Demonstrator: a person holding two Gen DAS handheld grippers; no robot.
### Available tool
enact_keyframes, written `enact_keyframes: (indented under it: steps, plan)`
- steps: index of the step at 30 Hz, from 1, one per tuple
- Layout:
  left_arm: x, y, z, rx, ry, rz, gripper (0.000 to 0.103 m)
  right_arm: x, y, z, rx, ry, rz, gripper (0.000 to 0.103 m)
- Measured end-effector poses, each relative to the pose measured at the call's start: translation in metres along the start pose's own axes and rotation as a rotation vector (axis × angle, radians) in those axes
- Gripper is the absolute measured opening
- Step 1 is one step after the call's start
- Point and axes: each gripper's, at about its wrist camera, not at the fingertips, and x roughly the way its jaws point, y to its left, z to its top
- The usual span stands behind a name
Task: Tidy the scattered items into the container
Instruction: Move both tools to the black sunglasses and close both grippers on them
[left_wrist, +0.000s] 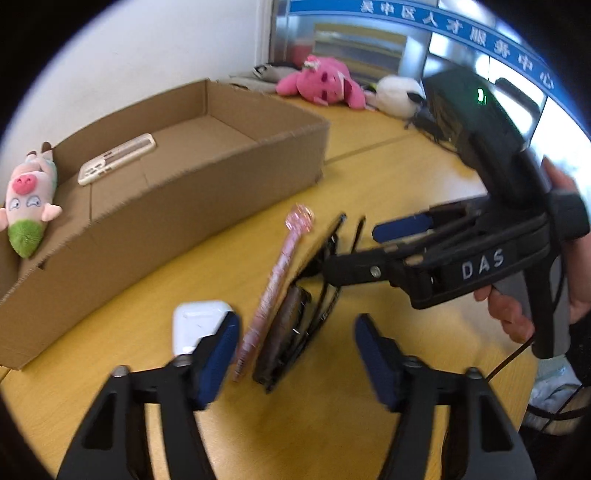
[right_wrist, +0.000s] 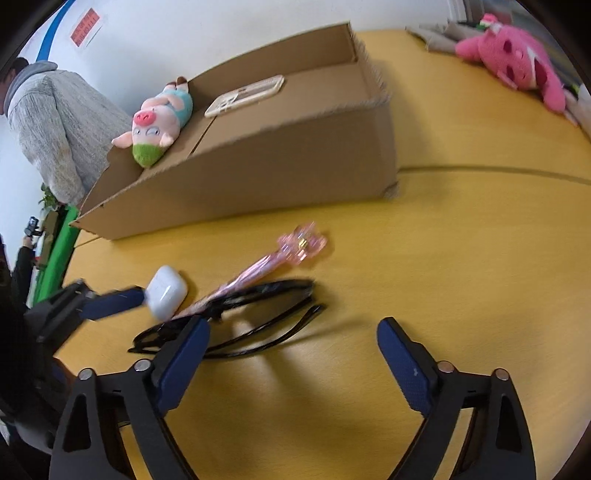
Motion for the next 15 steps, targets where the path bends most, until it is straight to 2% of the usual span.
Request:
enact_keyframes:
  steps: [5, 9, 12, 13, 15]
  plan:
    - [0.014, -0.019, -0.01, 0.052, 0.074, -0.022, 0.031, 0.002, -0.002, 0.003, 0.047, 0.004, 0.03, 0.094]
    - [0.017, -0.033, -0.011, 0.06, 0.072, -0.039, 0.028, 0.008, 0.002, 0.008, 0.046, 0.013, 0.029, 0.094]
    - [0.018, -0.037, -0.009, 0.061, 0.073, -0.018, 0.026, 0.013, 0.008, 0.012, 0.018, 0.012, -0.006, 0.09]
    - [0.018, -0.038, -0.009, 0.06, 0.075, -0.014, 0.025, 0.014, 0.009, 0.014, 0.017, 0.011, -0.011, 0.084]
    - [0.018, -0.04, -0.009, 0.054, 0.076, -0.015, 0.024, 0.017, 0.007, 0.021, 0.017, 0.008, -0.026, 0.066]
